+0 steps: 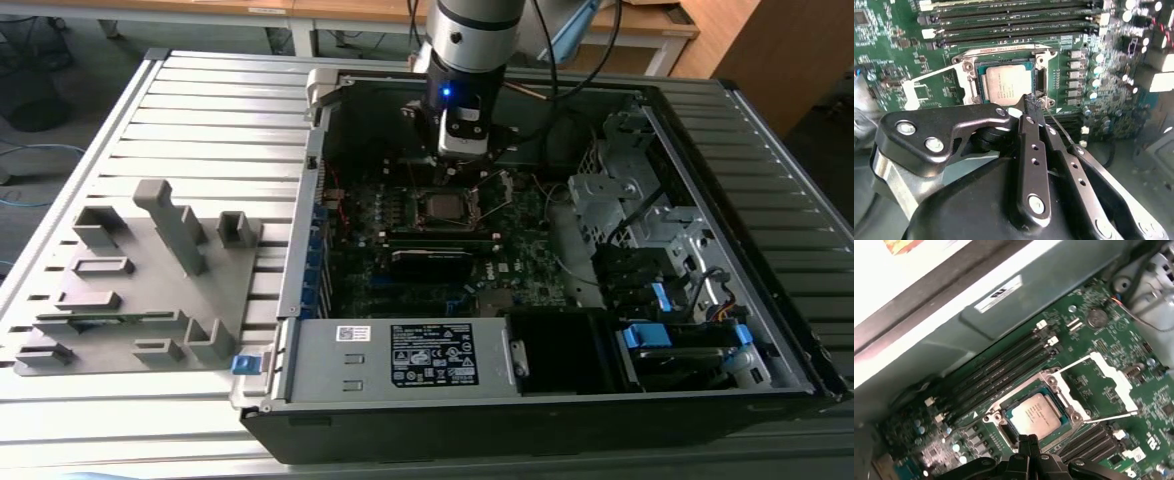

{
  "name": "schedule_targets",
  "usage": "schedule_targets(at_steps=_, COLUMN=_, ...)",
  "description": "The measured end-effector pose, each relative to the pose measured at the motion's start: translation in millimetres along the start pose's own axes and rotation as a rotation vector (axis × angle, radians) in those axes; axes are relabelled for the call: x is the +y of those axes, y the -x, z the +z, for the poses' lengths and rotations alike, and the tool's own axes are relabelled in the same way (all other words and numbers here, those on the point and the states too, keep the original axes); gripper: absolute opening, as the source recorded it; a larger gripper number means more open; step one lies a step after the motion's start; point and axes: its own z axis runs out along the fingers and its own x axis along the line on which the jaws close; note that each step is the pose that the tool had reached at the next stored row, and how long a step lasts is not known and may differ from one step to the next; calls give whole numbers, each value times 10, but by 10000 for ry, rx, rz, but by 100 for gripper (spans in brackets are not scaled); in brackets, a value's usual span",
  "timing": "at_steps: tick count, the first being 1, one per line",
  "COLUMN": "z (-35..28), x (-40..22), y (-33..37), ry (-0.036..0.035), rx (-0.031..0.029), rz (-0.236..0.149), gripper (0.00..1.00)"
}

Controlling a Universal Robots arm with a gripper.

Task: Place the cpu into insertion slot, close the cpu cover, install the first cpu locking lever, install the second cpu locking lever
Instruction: 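Close the cpu cover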

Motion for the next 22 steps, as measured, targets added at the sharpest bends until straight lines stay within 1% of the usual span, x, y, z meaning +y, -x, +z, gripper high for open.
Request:
schedule_targets(at_steps=2, z=6, x=0, y=1, ry=-6, rx=-10, rz=-356, gripper=11)
schedule_targets(at_steps=4, z=14, x=0, y=0, ry=1, rx=-38, rz=-678, gripper=11)
schedule_targets(at_steps=7, z=24, x=-1, y=1, ry=46, rx=-140, rz=-1081, gripper=11)
schedule_targets(at_steps=11, z=36, x=-1, y=2, ry=125, rx=-292, rz=-1589, gripper=11)
schedule_targets(at_steps=12, z=38, x=0, y=2, ry=142, rx=-325, rz=-1723, gripper=11)
schedule_targets(at_steps=13, z=39, x=0, y=2, ry=149, rx=-343, rz=-1872, gripper=11)
schedule_targets(at_steps=17, z=41, x=-1, y=2, ry=148, rx=-363, rz=-2548, gripper=11)
schedule_targets(at_steps=22, z=42, x=-1, y=2, ry=141, rx=-374, rz=-3395, gripper=11)
